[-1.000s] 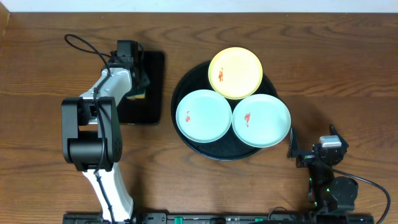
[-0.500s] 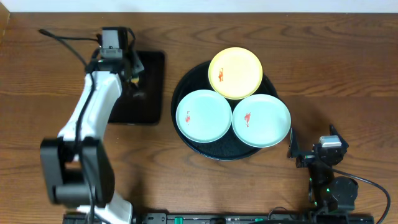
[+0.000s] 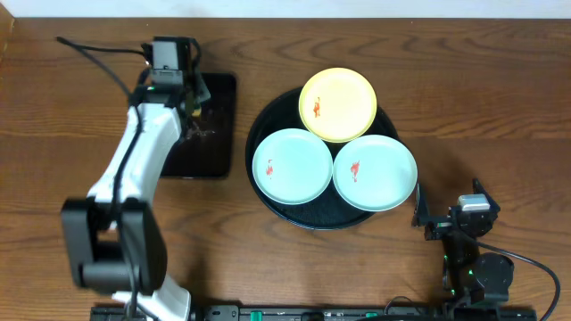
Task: Clean dirty plates on tray and stack at the side
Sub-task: 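Lower the left gripper and grasp the green sponge, then lift the sponge and carry it onto the left pale green plate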
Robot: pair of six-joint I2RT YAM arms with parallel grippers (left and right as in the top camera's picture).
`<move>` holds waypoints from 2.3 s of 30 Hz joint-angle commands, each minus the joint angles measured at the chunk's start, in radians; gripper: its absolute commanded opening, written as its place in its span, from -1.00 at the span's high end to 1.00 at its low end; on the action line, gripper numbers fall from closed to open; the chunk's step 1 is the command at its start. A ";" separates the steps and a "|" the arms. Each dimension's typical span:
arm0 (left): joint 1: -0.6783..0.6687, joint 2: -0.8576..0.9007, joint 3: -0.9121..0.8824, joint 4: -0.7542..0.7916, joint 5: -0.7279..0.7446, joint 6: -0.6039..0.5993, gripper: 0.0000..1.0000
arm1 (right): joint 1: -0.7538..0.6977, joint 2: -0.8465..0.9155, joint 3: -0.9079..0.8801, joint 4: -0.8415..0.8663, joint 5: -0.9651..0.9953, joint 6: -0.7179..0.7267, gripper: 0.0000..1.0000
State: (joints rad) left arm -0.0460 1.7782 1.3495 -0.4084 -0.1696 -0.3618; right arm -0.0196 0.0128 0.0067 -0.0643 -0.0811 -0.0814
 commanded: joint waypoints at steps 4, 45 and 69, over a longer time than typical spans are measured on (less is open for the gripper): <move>-0.003 0.107 -0.021 -0.055 0.011 0.005 0.85 | -0.006 0.000 -0.001 -0.004 0.002 -0.010 -0.99; -0.003 -0.174 -0.123 -0.098 -0.166 -0.084 0.85 | -0.006 0.000 -0.001 -0.004 0.002 -0.010 -0.98; -0.013 -0.520 -0.129 -0.113 0.524 -0.085 0.85 | -0.006 0.000 -0.001 -0.004 0.002 -0.010 -0.99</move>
State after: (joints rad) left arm -0.0486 1.2491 1.2068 -0.5137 0.0532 -0.4454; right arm -0.0196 0.0132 0.0067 -0.0643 -0.0807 -0.0814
